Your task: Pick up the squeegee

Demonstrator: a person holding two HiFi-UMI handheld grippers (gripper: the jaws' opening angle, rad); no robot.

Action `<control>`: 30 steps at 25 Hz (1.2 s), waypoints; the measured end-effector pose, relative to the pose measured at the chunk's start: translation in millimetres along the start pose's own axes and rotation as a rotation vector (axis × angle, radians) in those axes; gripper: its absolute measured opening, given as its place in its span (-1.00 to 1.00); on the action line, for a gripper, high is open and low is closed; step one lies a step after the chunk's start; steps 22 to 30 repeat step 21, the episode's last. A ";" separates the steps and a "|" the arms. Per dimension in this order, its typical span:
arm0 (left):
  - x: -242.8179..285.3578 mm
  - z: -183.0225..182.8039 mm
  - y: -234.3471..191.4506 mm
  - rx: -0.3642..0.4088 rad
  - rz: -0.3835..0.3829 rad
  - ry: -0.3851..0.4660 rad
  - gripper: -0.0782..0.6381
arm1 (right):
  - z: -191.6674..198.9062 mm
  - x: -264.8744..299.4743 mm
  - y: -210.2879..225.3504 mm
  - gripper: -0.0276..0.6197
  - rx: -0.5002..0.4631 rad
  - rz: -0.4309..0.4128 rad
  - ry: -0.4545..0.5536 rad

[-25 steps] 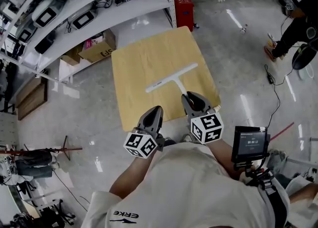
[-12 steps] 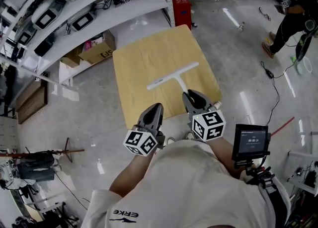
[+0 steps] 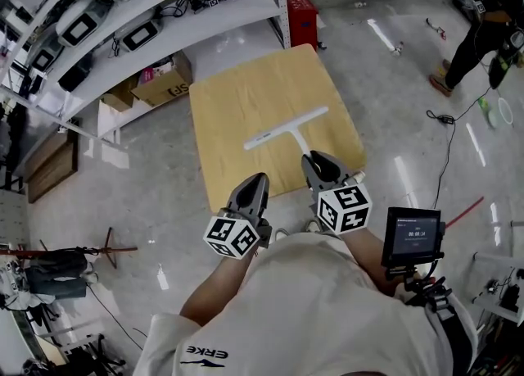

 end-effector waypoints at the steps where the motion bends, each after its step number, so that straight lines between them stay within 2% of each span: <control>1: -0.5 0.1 0.1 0.000 -0.001 0.000 -0.77 | 0.5 0.0 0.1 -0.67 -0.001 0.000 -0.001; 15: -14.0 -11.4 -5.5 -0.017 -0.025 0.013 -0.77 | -6.7 4.9 -14.7 -0.67 -0.024 -0.013 -0.028; 30: -17.5 -17.8 -11.5 -0.020 -0.018 0.002 -0.77 | -11.2 11.1 -21.8 -0.67 -0.026 -0.007 -0.036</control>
Point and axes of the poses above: the fingertips, and each gripper's own axes: x forward along the fingers, y to its right, z out of its underside, the point moved 5 cm from there along -x, backward along the fingers, and after that the axes turned 10 degrees about z, right-handed, at the moved point
